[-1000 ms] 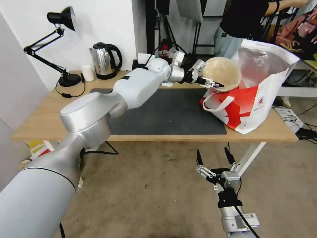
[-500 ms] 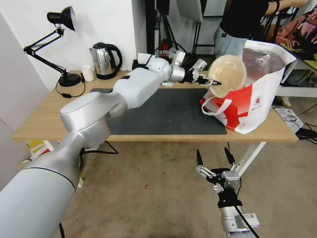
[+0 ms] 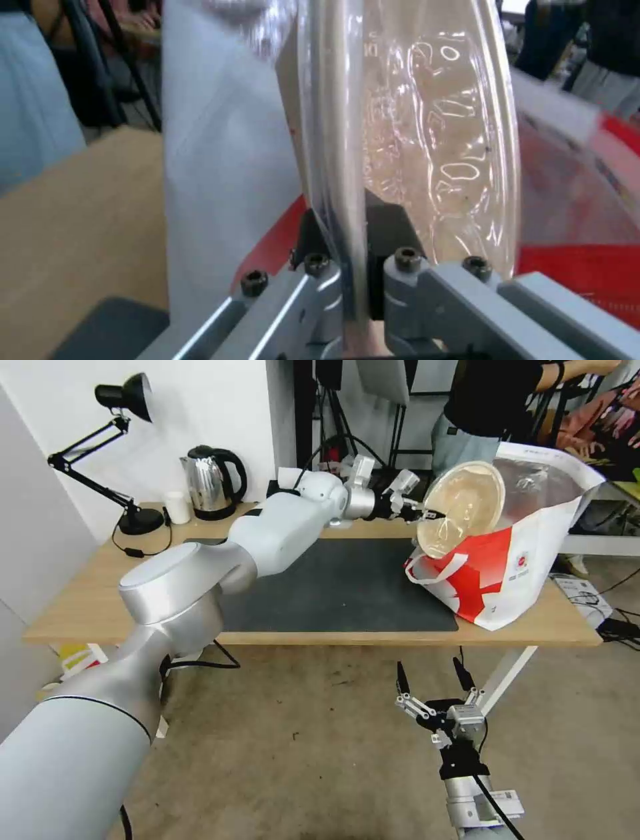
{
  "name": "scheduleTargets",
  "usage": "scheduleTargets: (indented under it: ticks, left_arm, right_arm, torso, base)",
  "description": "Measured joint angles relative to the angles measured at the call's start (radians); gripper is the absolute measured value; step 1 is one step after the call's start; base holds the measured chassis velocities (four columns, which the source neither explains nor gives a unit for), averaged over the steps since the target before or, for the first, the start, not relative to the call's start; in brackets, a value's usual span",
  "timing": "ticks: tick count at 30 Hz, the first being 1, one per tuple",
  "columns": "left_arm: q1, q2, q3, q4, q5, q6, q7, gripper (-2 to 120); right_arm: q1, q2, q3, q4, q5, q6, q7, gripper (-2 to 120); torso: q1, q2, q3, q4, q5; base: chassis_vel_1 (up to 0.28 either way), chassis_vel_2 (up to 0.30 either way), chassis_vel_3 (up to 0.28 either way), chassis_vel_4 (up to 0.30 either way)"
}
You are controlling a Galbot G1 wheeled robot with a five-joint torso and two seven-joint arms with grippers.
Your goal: Pick up the trash from the table and place it into the takeout bag.
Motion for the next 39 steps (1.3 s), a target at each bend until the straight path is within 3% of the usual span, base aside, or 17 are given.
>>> scheduleTargets:
  ticks: [12,15,18,19,27,32,37,39]
  left_arm:
    - [-0.018,-0.002,0.001,-0.059,-0.127,-0.050,-0.141,0]
    - [-0.014,-0.004,0.018,-0.083,-0.197,-0.085,-0.226,0]
    - [-0.014,-0.004,0.029,-0.092,-0.235,-0.104,-0.267,0]
    - [-0.011,-0.004,0.040,-0.108,-0.277,-0.118,-0.323,0]
    - [0.007,-0.006,0.056,-0.145,-0.392,-0.153,-0.415,0]
    - [0.016,-0.006,0.054,-0.152,-0.437,-0.155,-0.417,0]
    - [0.023,-0.006,0.079,-0.152,-0.472,-0.136,-0.350,0]
    - [0.025,-0.007,0.105,-0.154,-0.500,-0.111,-0.237,0]
  right_arm:
    - [0.000,0.000,0.000,0.000,0.000,0.000,0.000,100]
    - [0.000,0.000,0.000,0.000,0.000,0.000,0.000,100]
    - [0.000,0.000,0.000,0.000,0.000,0.000,0.000,100]
    - [0.000,0.000,0.000,0.000,0.000,0.000,0.000,100]
    - [0.000,0.000,0.000,0.000,0.000,0.000,0.000,100]
    - [0.000,0.000,0.000,0.000,0.000,0.000,0.000,100]
    - [0.000,0.000,0.000,0.000,0.000,0.000,0.000,100]
    - [0.000,0.000,0.000,0.000,0.000,0.000,0.000,100]
  torso:
    - [0.000,0.000,0.000,-0.0001,0.0000]
    - [0.000,0.000,0.000,-0.0001,0.0000]
    - [0.000,0.000,0.000,0.0000,0.0000]
    - [0.000,0.000,0.000,0.0000,0.0000]
    - [0.000,0.000,0.000,-0.0002,0.0000]
    - [0.000,0.000,0.000,0.0000,0.0000]
    - [0.000,0.000,0.000,0.0000,0.0000]
    - [0.000,0.000,0.000,0.0000,0.0000]
  base:
    - [0.000,0.000,0.000,0.000]
    - [0.000,0.000,0.000,0.000]
    - [0.000,0.000,0.000,0.000]
    - [0.000,0.000,0.000,0.000]
    - [0.000,0.000,0.000,0.000]
    - [0.000,0.000,0.000,0.000]
    - [0.000,0.000,0.000,0.000]
    - [0.000,0.000,0.000,0.000]
